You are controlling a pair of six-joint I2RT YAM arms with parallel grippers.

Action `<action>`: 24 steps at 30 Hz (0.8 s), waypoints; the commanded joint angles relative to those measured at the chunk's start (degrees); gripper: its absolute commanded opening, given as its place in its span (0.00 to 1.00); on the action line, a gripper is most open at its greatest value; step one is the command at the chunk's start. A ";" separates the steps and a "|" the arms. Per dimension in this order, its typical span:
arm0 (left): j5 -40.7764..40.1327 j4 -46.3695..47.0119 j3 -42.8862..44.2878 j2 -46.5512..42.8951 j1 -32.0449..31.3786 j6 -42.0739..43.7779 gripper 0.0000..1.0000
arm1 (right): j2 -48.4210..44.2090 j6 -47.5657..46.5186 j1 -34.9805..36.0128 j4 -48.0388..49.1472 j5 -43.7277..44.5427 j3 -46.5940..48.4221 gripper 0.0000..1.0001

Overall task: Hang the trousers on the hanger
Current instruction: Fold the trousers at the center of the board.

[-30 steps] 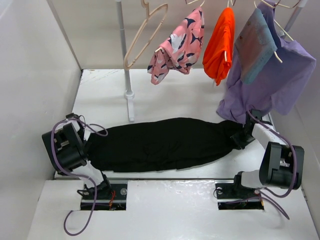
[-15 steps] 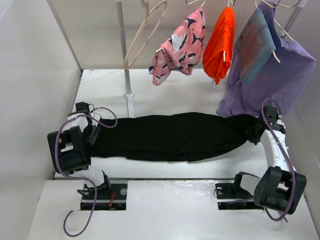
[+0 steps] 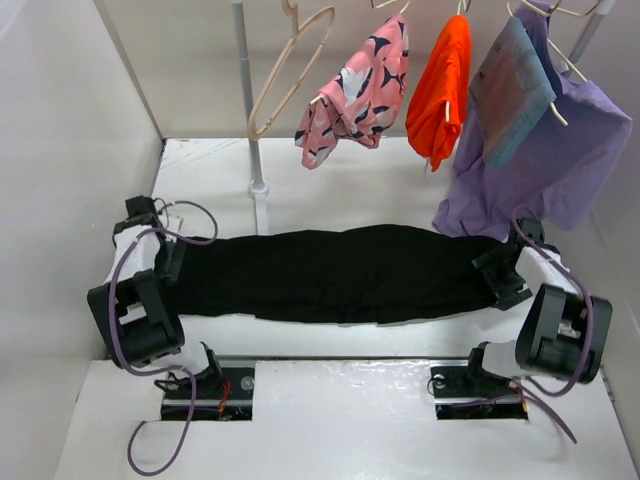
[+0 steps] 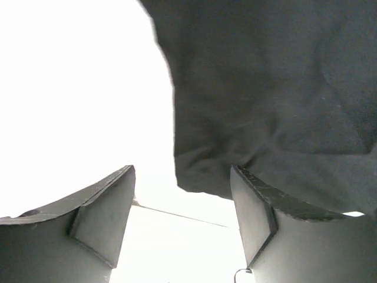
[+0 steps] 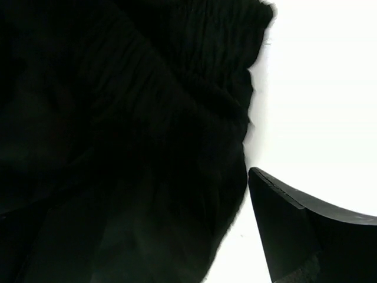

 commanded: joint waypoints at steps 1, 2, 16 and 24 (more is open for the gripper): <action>4.38 -2.62 6.26 -5.11 2.07 -1.43 0.63 | 4.55 0.20 -1.20 4.56 -3.67 0.03 0.99; 5.70 -2.62 6.80 -8.43 2.07 -0.11 0.63 | 6.91 0.20 -1.21 4.57 -4.38 0.55 0.99; 22.68 1.09 -0.57 -21.73 2.07 1.13 0.91 | -0.13 -1.20 -2.00 4.85 -0.71 2.48 0.00; 6.95 2.39 -13.76 -18.39 -4.61 1.58 0.74 | -20.74 -1.91 9.83 -7.19 30.18 16.37 0.00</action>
